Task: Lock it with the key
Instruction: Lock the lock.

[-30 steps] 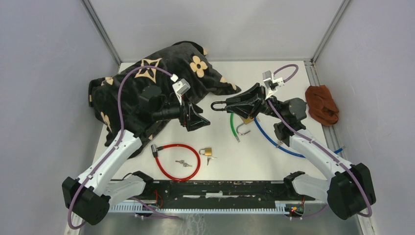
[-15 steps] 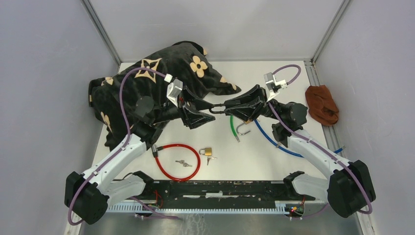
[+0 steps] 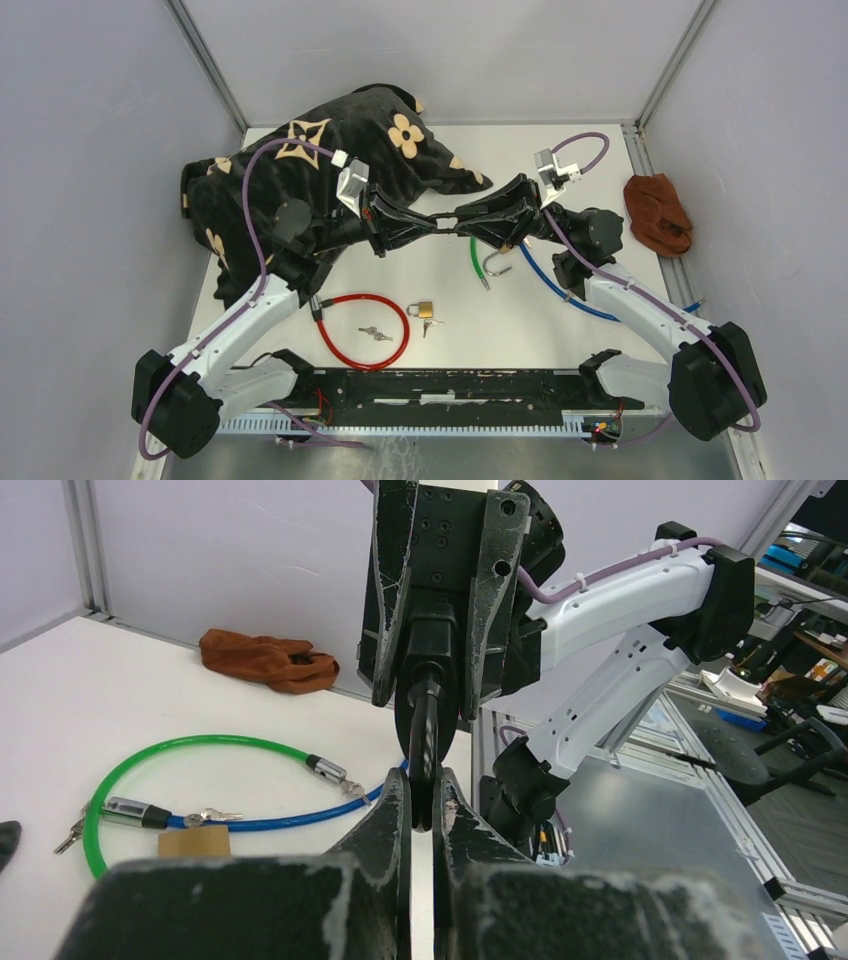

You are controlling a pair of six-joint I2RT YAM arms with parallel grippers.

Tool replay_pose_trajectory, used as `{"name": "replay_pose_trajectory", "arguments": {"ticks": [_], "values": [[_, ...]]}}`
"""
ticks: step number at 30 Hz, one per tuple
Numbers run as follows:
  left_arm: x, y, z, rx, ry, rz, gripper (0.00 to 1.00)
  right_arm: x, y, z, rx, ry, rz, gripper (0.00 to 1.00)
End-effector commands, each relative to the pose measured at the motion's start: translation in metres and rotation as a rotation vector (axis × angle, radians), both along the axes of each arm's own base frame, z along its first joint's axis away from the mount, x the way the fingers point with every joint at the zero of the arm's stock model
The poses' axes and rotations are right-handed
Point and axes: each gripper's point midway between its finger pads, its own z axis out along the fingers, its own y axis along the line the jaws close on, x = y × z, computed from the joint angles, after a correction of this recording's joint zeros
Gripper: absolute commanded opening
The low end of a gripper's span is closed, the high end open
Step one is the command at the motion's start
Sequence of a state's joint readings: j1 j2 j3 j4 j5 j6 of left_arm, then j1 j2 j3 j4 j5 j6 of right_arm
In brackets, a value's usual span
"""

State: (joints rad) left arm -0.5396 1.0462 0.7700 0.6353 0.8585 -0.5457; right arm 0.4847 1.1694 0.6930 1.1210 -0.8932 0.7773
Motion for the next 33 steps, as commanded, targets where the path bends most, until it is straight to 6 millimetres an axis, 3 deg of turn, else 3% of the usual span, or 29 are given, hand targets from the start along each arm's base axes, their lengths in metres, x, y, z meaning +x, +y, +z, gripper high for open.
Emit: {"name": "replay_pose_trajectory", "arguments": {"ticks": [1, 10, 16, 21, 24, 26, 31, 33], "values": [[0.0, -0.002, 0.017, -0.045, -0.047, 0.022, 0.02, -0.011, 0.01, 0.019, 0.042, -0.084, 0.032, 0.0], [0.01, -0.01, 0.004, -0.004, -0.087, 0.069, 0.02, -0.021, 0.026, 0.016, 0.041, -0.077, 0.096, 0.0], [-0.008, -0.025, -0.02, 0.051, -0.048, -0.003, 0.02, -0.006, 0.035, 0.01, 0.007, -0.071, 0.058, 0.0], [0.001, -0.026, 0.003, 0.005, -0.037, 0.02, 0.02, 0.014, 0.046, -0.03, -0.1, -0.033, 0.013, 0.0], [-0.003, -0.026, 0.016, -0.022, -0.038, -0.006, 0.02, 0.022, 0.051, -0.042, -0.136, -0.02, 0.007, 0.0], [-0.01, -0.03, 0.013, -0.005, -0.043, -0.047, 0.02, 0.024, 0.053, -0.036, -0.119, -0.022, 0.008, 0.0], [-0.025, -0.039, -0.019, 0.063, 0.012, -0.117, 0.02, 0.029, 0.056, -0.01, -0.048, -0.053, 0.011, 0.0], [-0.029, -0.039, -0.02, 0.056, 0.008, -0.138, 0.02, 0.03, 0.058, -0.007, -0.044, -0.055, 0.014, 0.0]]}}
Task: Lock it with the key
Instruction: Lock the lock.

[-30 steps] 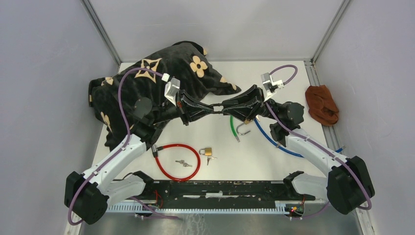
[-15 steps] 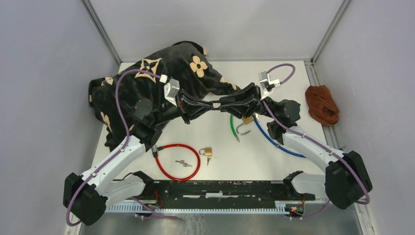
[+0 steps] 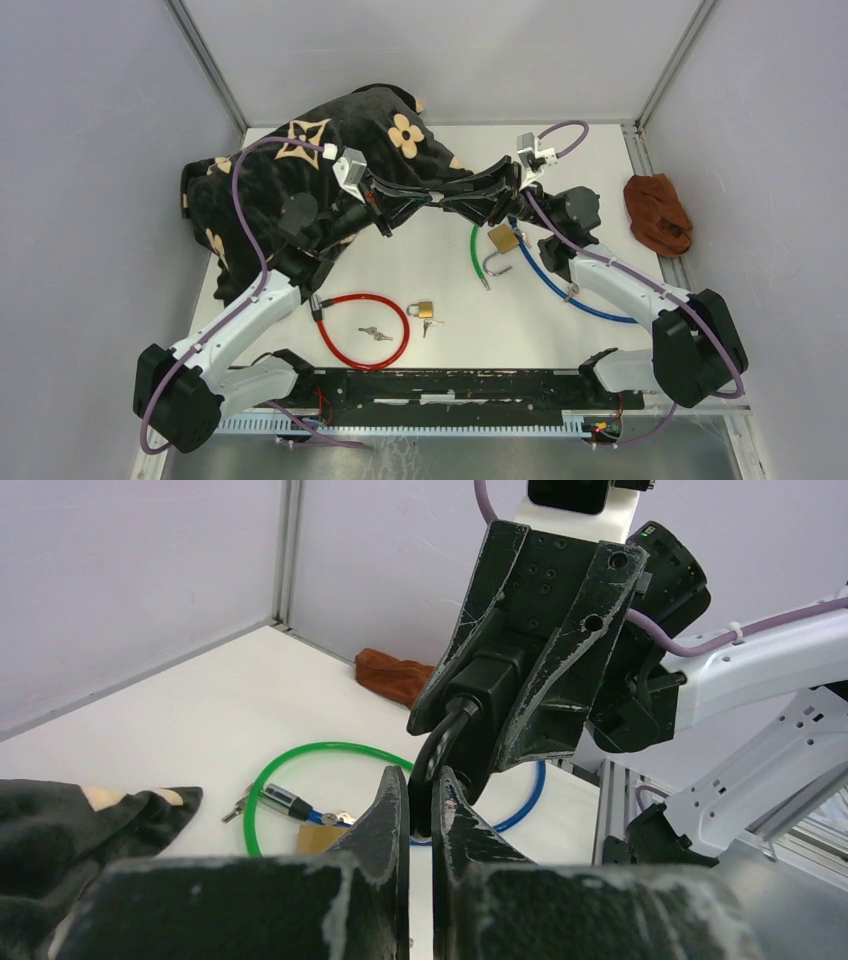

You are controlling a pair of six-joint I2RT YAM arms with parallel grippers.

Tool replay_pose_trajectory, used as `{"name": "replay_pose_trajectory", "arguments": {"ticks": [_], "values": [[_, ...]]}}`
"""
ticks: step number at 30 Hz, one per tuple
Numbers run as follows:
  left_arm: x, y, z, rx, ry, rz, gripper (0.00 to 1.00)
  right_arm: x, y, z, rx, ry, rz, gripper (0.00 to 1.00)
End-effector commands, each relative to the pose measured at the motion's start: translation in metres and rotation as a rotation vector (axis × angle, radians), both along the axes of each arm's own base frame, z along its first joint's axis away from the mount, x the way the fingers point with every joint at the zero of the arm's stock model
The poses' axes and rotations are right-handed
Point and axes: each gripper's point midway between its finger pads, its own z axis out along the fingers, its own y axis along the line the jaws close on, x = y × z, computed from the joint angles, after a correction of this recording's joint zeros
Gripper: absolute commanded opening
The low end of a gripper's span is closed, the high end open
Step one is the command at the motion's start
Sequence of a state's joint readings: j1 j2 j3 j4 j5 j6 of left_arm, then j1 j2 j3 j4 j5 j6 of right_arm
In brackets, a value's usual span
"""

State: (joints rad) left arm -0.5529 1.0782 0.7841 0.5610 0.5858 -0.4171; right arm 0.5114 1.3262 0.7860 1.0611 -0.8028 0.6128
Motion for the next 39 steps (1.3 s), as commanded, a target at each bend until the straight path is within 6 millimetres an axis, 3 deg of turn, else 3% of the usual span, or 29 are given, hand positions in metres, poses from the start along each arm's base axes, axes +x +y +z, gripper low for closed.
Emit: {"name": "replay_pose_trajectory", "arguments": {"ticks": [1, 11, 21, 30, 36, 39], "values": [[-0.087, -0.043, -0.01, 0.043, 0.006, -0.428, 0.02, -0.021, 0.036, 0.008, -0.012, -0.03, 0.125, 0.0], [-0.111, -0.052, -0.006, 0.04, -0.039, -0.544, 0.02, -0.027, 0.054, -0.019, -0.065, -0.014, 0.214, 0.0], [-0.117, -0.06, -0.03, 0.118, 0.082, -0.611, 0.02, -0.021, 0.059, 0.005, -0.031, -0.072, 0.193, 0.0], [-0.125, -0.067, -0.03, 0.133, 0.073, -0.663, 0.02, -0.006, 0.07, -0.022, -0.091, -0.03, 0.175, 0.0], [-0.125, -0.065, -0.047, 0.194, 0.134, -0.708, 0.02, -0.009, 0.071, 0.003, -0.062, -0.082, 0.194, 0.0], [-0.121, -0.061, -0.044, 0.2, 0.127, -0.715, 0.02, -0.01, 0.071, 0.011, -0.072, -0.12, 0.196, 0.0]]}}
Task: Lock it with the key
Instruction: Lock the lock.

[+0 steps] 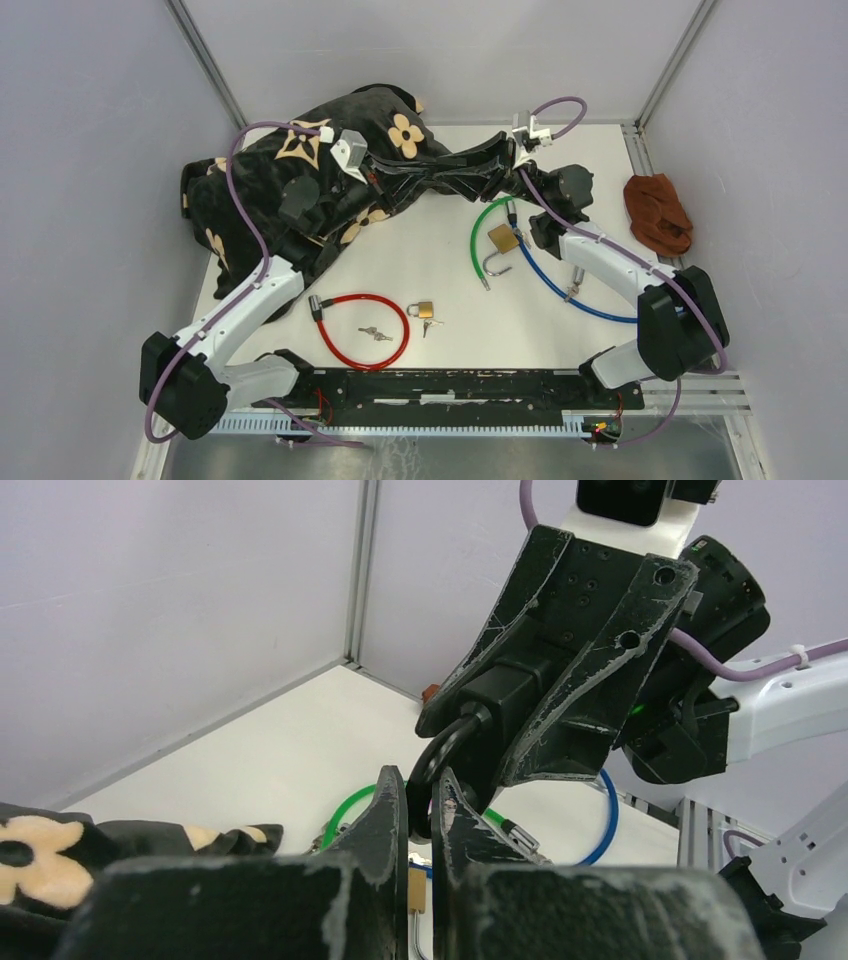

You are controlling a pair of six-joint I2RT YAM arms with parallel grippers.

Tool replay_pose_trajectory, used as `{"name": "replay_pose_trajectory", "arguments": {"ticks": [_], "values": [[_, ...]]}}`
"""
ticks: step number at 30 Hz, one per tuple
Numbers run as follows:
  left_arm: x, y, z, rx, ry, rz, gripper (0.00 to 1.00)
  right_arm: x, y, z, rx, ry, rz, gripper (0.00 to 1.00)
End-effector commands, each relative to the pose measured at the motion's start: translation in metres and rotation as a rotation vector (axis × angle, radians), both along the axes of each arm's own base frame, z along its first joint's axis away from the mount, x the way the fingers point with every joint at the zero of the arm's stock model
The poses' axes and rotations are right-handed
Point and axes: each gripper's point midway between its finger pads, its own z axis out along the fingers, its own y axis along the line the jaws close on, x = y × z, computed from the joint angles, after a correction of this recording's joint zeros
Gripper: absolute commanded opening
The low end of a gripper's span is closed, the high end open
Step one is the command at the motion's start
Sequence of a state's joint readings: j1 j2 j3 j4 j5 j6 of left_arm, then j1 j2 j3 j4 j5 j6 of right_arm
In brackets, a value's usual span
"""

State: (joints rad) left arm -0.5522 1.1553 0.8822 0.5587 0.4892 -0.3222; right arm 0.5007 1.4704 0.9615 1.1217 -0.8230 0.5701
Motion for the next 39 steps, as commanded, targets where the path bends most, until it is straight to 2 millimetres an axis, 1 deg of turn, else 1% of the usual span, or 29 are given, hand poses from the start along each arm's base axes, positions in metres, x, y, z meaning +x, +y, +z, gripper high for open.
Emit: {"name": "replay_pose_trajectory", "arguments": {"ticks": [1, 7, 12, 17, 19, 20, 21, 24, 25, 27, 30, 31, 33, 34, 35, 36, 37, 38, 39], "values": [[-0.157, -0.06, -0.061, 0.215, 0.205, -0.827, 0.02, -0.041, 0.056, -0.018, -0.121, -0.005, 0.198, 0.0], [-0.161, -0.053, -0.043, 0.173, 0.097, -0.816, 0.02, -0.031, 0.046, -0.033, -0.154, -0.007, 0.183, 0.0], [-0.148, -0.045, -0.028, 0.121, 0.071, -0.751, 0.02, -0.03, 0.046, -0.047, -0.191, 0.014, 0.182, 0.0], [-0.131, -0.028, -0.011, 0.054, 0.038, -0.643, 0.02, -0.038, 0.039, -0.047, -0.205, 0.001, 0.171, 0.0], [-0.126, -0.022, -0.01, 0.035, 0.037, -0.606, 0.14, -0.042, 0.037, -0.045, -0.204, -0.004, 0.175, 0.0], [-0.124, -0.02, -0.011, 0.03, 0.045, -0.591, 0.18, -0.045, 0.036, -0.043, -0.201, -0.008, 0.177, 0.0], [-0.121, -0.018, -0.012, 0.024, 0.058, -0.576, 0.2, -0.046, 0.034, -0.042, -0.199, -0.01, 0.176, 0.0], [-0.11, -0.011, -0.017, 0.011, 0.106, -0.516, 0.18, -0.051, 0.032, -0.038, -0.195, -0.02, 0.183, 0.0], [-0.106, -0.007, -0.019, 0.004, 0.12, -0.49, 0.19, -0.053, 0.031, -0.037, -0.194, -0.024, 0.185, 0.0], [-0.1, 0.0, -0.02, -0.003, 0.127, -0.453, 0.24, -0.055, 0.03, -0.037, -0.194, -0.025, 0.189, 0.0], [-0.097, 0.008, -0.02, -0.015, 0.126, -0.419, 0.27, -0.056, 0.03, -0.038, -0.198, -0.024, 0.196, 0.0], [-0.098, 0.01, -0.019, -0.019, 0.12, -0.414, 0.3, -0.056, 0.03, -0.039, -0.2, -0.023, 0.198, 0.0], [-0.098, 0.012, -0.018, -0.024, 0.113, -0.407, 0.44, -0.056, 0.03, -0.04, -0.202, -0.017, 0.198, 0.0], [-0.098, 0.013, -0.017, -0.024, 0.107, -0.407, 0.47, -0.055, 0.03, -0.04, -0.2, -0.015, 0.193, 0.0], [-0.098, 0.014, -0.017, -0.023, 0.104, -0.407, 0.47, -0.056, 0.03, -0.041, -0.2, -0.014, 0.191, 0.0], [-0.099, 0.014, -0.017, -0.022, 0.1, -0.409, 0.44, -0.056, 0.029, -0.04, -0.198, -0.015, 0.189, 0.0], [-0.1, 0.015, -0.018, -0.017, 0.097, -0.413, 0.33, -0.056, 0.029, -0.039, -0.196, -0.015, 0.19, 0.0], [-0.1, 0.015, -0.019, -0.013, 0.098, -0.417, 0.16, -0.057, 0.028, -0.038, -0.195, -0.016, 0.192, 0.0], [-0.1, 0.015, -0.02, -0.007, 0.1, -0.419, 0.05, -0.058, 0.028, -0.036, -0.192, -0.02, 0.193, 0.0]]}}
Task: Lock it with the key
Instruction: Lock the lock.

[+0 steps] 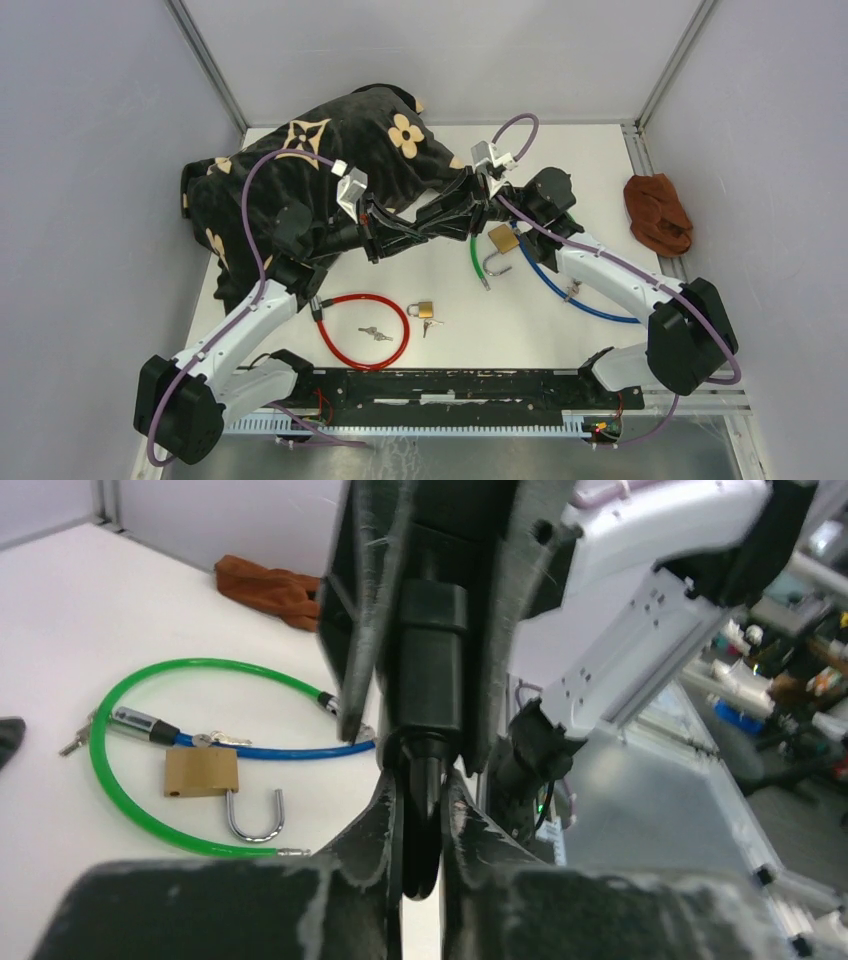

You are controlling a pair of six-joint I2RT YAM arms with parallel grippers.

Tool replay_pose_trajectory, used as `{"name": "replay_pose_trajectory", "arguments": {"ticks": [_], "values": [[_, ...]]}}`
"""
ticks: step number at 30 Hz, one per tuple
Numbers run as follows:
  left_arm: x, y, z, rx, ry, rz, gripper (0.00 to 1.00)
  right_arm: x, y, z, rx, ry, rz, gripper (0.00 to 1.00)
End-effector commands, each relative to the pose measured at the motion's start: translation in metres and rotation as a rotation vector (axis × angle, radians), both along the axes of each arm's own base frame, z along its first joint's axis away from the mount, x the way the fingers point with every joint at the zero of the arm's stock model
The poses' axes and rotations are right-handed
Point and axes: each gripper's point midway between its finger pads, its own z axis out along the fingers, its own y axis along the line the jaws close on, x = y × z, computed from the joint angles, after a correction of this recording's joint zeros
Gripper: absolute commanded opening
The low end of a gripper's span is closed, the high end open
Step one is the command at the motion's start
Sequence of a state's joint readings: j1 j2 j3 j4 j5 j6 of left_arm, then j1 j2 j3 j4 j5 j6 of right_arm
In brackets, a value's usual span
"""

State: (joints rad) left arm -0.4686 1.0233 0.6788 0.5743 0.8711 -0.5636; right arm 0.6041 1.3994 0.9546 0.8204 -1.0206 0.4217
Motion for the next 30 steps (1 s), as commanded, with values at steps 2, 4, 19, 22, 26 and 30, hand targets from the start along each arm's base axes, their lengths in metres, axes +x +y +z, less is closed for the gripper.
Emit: {"name": "replay_pose_trajectory", "arguments": {"ticks": [2, 4, 19, 22, 26, 30], "values": [[-0.024, 0.002, 0.032, -0.051, -0.109, -0.081, 0.02, 0.004, 0.001, 0.006, 0.024, -0.036, -0.037, 0.0], [-0.023, 0.002, 0.028, -0.037, -0.103, -0.083, 0.02, 0.002, 0.0, 0.009, 0.025, -0.042, -0.034, 0.0], [-0.012, 0.015, -0.019, 0.097, -0.103, 0.009, 0.02, 0.004, -0.047, -0.026, -0.223, -0.101, -0.044, 0.98], [-0.013, 0.017, -0.019, 0.104, -0.139, 0.015, 0.02, 0.002, -0.054, -0.04, -0.301, -0.081, -0.043, 0.9], [-0.014, 0.018, -0.022, 0.11, -0.132, 0.015, 0.02, -0.001, -0.051, -0.035, -0.277, -0.049, -0.01, 0.67], [-0.015, 0.018, -0.022, 0.108, -0.136, 0.016, 0.02, -0.001, -0.049, -0.037, -0.278, -0.034, -0.002, 0.47]]}}
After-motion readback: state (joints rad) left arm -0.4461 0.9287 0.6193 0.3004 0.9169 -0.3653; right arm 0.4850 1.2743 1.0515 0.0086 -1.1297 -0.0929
